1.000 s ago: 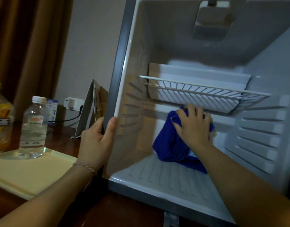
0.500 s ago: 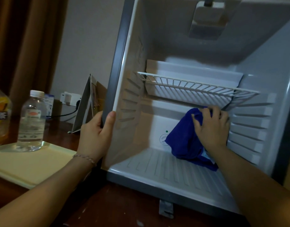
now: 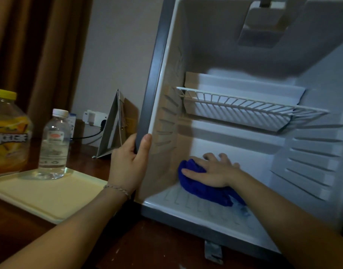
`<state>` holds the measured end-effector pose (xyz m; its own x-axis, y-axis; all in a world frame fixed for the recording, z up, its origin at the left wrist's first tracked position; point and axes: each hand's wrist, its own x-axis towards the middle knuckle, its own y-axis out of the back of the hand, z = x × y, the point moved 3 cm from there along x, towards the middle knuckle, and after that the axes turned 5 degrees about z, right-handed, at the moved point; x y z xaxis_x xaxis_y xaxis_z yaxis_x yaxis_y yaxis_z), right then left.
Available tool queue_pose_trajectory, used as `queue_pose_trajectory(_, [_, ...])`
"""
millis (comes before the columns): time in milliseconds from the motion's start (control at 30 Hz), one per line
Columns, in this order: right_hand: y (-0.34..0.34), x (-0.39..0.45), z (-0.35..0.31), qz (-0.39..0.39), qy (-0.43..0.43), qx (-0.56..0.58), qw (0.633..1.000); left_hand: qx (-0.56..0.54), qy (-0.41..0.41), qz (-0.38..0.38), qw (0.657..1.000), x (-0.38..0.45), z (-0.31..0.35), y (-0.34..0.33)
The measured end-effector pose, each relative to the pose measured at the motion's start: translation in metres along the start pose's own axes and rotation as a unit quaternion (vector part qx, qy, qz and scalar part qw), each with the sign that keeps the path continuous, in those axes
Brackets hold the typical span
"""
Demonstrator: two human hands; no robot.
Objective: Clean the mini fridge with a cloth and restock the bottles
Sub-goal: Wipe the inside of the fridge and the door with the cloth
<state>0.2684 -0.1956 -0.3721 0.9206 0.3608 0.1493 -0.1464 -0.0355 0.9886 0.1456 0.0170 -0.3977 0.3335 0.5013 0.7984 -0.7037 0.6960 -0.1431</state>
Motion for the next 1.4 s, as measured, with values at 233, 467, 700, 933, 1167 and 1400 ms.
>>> queue_pose_trajectory(233, [-0.021, -0.018, 0.0, -0.002, 0.007, -0.038, 0.999, 0.01, -0.028, 0.03, 0.999, -0.001, 0.003, -0.001])
queue_pose_trajectory(467, [-0.033, -0.033, -0.019, 0.11, 0.046, 0.058, 0.991, 0.031, -0.026, 0.031, 0.999, 0.0, -0.005, -0.001])
queue_pose_trajectory(700, [-0.034, -0.044, -0.073, 0.209, 0.092, 0.219, 0.949, 0.012, -0.01, 0.017, 1.0, -0.001, -0.007, -0.002])
queue_pose_trajectory(933, [-0.031, -0.048, -0.094, 0.354, 0.036, 0.405, 0.842, -0.007, -0.001, 0.013, 1.0, -0.001, -0.006, -0.002])
queue_pose_trajectory(1167, [-0.032, -0.046, -0.117, 0.394, -0.015, 0.475, 0.786, -0.004, -0.002, 0.023, 1.0, -0.001, -0.009, -0.004])
queue_pose_trajectory(1400, [-0.032, -0.034, -0.134, 0.485, -0.069, 0.522, 0.698, -0.01, -0.003, 0.022, 1.0, -0.002, -0.006, -0.004])
